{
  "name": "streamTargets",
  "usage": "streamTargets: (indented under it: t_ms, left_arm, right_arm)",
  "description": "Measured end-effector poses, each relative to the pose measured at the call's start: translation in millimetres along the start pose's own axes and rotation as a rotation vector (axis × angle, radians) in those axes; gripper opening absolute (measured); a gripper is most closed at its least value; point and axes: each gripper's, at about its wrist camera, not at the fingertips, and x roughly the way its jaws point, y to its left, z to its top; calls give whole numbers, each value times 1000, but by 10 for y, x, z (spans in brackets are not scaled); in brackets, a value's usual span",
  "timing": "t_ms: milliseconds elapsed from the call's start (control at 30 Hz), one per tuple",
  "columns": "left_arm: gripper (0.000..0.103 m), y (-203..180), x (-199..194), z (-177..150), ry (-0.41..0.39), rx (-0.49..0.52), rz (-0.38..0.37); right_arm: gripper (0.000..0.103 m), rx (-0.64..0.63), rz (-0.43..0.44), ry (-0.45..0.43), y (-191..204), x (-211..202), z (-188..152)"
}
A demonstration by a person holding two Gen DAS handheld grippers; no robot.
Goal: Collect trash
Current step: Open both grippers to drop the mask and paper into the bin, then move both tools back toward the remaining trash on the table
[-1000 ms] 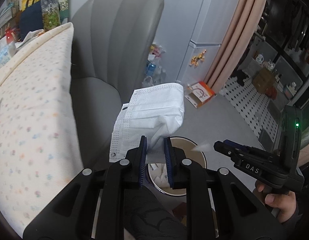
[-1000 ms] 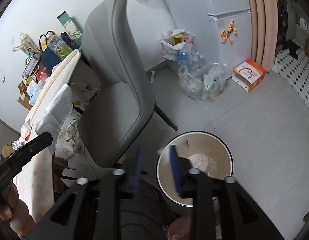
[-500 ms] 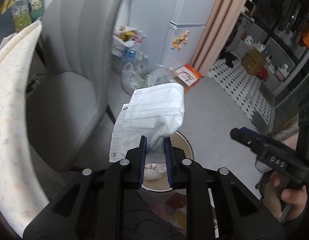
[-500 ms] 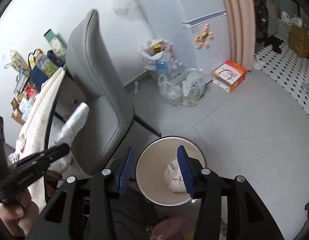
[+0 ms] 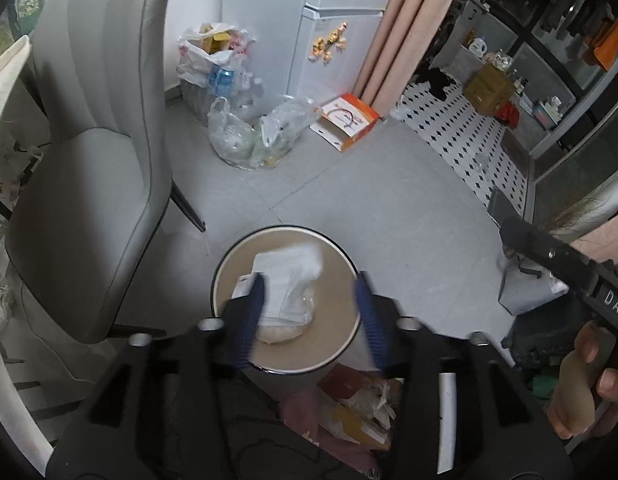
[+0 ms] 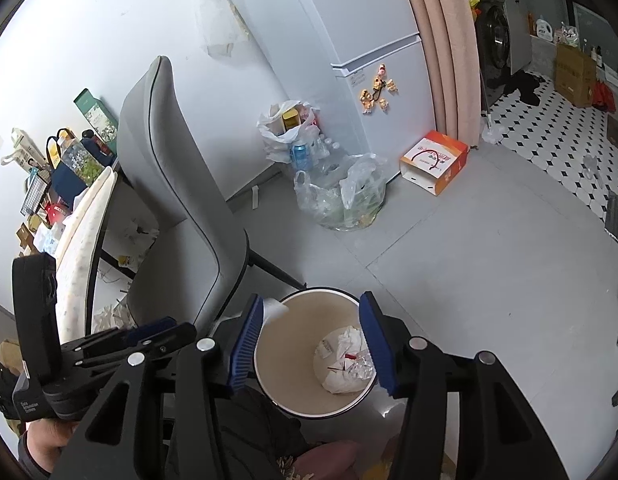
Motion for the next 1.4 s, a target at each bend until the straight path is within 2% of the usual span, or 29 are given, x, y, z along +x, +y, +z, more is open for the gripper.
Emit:
streamTargets:
  t_ms: [167, 267, 333, 433, 600, 800, 1000, 1233, 1400]
  left_arm:
    - [63, 105, -150, -7, -29, -31, 18]
    - [75, 201, -366, 0, -79, -51, 34]
    - [82, 282, -520, 22, -113, -67, 49]
    - [90, 457, -815, 16, -180, -104, 69]
    - [96, 782, -1327, -49, -288, -169, 108]
    - [97, 1151, -1856, -203, -397, -232, 173]
    - [97, 1525, -2253, -415, -473, -302, 238]
    - [97, 1972, -2628, -746, -525, -390, 300]
    - [97, 2286, -2853, -1009, -548, -457, 334]
  right_arm:
    - [54, -7, 7, -4, 89, -2, -10]
    - [66, -26, 7, -21, 198, -42, -12]
    - [79, -35, 13, -38, 278, -82, -5]
    - [87, -46, 25, -62, 421, -139, -2]
    - [96, -88, 51, -102, 762, -229, -14]
    - [95, -174, 95, -163, 1298, -326, -56]
    - [96, -282, 138, -195, 1850, -404, -174]
    - [96, -437, 195, -157, 2505, -430, -326]
    - [96, -492, 165, -132, 2907, -415, -402]
